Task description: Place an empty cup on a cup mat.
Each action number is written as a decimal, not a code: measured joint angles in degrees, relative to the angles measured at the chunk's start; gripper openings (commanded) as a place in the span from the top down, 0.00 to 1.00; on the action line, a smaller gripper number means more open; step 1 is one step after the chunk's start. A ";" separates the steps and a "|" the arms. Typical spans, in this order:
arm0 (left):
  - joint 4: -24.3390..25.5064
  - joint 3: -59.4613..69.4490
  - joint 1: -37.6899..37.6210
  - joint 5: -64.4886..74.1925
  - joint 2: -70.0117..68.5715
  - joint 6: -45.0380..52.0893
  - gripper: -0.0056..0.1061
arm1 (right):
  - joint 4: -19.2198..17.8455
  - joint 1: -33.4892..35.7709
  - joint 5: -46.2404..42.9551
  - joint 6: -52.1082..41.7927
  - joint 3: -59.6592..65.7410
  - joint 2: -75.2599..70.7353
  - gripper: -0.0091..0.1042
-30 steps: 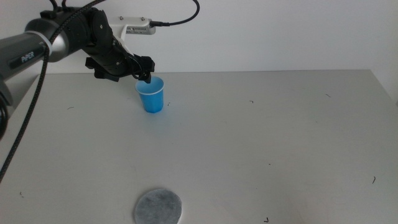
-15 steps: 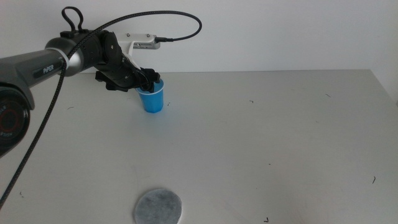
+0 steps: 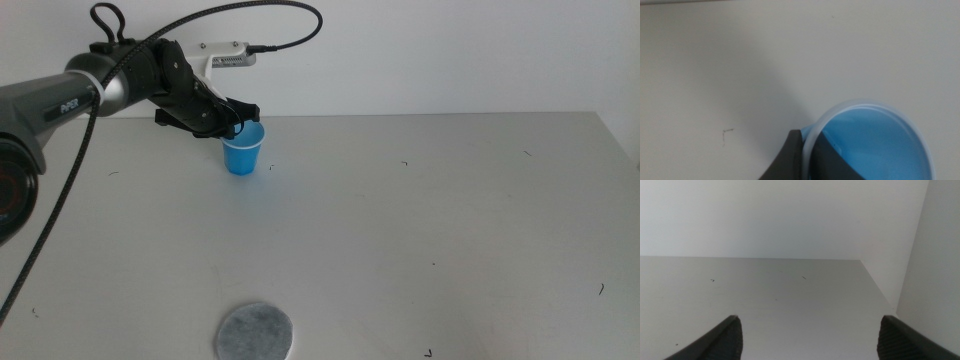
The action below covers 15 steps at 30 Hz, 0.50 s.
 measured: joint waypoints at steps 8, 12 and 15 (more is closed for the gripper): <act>0.03 3.75 -0.48 5.80 -11.27 -1.10 0.95 | 0.00 0.00 0.00 0.00 0.00 0.00 0.09; -0.02 12.88 -1.48 4.04 -21.49 -1.29 0.95 | 0.00 0.00 0.00 0.00 0.00 0.00 0.09; -0.44 18.99 -2.01 3.90 -30.17 -1.29 0.95 | 0.00 0.00 0.00 0.00 0.00 0.00 0.09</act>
